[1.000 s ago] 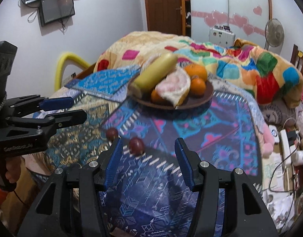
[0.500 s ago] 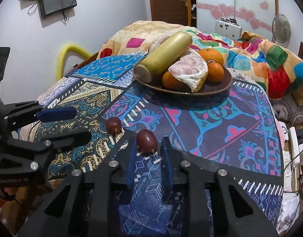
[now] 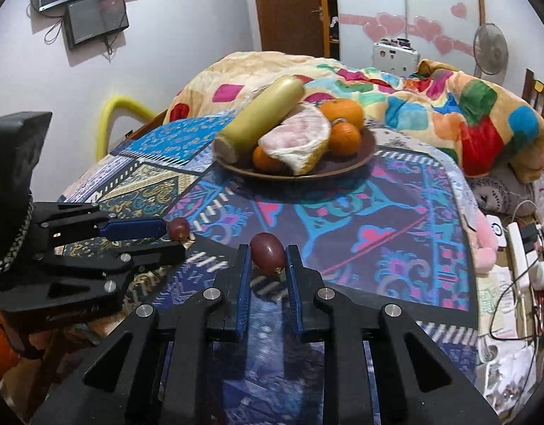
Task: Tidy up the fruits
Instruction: 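Grasp a small dark red plum from the quilt with the right tool, then carry the plum onto the plate and open the right tool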
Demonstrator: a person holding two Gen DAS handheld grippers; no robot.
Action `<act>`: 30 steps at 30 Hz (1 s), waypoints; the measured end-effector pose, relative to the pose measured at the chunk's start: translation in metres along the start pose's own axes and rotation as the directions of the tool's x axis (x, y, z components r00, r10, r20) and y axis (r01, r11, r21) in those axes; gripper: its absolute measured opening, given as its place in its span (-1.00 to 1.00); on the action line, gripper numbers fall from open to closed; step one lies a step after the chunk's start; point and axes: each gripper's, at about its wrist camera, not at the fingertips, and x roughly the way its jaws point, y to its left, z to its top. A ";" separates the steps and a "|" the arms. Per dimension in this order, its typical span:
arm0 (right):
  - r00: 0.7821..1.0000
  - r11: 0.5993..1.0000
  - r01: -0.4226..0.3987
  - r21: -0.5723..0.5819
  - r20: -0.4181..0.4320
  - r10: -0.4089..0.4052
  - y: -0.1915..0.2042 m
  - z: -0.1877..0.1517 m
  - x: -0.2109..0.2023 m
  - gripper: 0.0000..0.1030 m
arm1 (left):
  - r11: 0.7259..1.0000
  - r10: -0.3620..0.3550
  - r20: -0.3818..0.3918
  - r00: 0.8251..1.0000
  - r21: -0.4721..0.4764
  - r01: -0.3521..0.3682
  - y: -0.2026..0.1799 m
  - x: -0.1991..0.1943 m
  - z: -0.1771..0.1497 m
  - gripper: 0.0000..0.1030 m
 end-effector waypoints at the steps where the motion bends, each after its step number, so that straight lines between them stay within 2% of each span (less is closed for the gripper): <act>1: 1.000 1.000 0.006 0.002 0.004 -0.006 -0.003 0.000 -0.002 -0.66 | 1.000 0.002 0.002 1.000 -0.003 -0.002 0.000 0.001 0.001 -0.56; 3: 1.000 1.000 0.019 0.006 0.009 -0.019 -0.007 0.000 -0.006 -0.66 | 1.000 0.000 0.007 1.000 -0.004 0.000 0.001 0.000 0.002 -0.69; 12: 0.998 0.999 0.044 0.025 0.032 -0.045 -0.023 0.007 -0.010 -0.66 | 1.000 0.012 0.035 0.999 -0.007 -0.012 0.007 -0.012 0.009 -0.70; 20: 0.996 0.998 0.061 0.023 0.069 -0.062 -0.032 0.026 -0.011 -0.66 | 0.999 0.037 0.092 0.995 -0.019 -0.035 0.024 -0.024 0.033 -0.70; 30: 0.992 0.997 0.082 -0.003 0.099 -0.082 -0.038 0.057 0.003 -0.66 | 0.996 0.084 0.104 0.991 -0.020 -0.083 0.044 -0.008 0.069 -0.70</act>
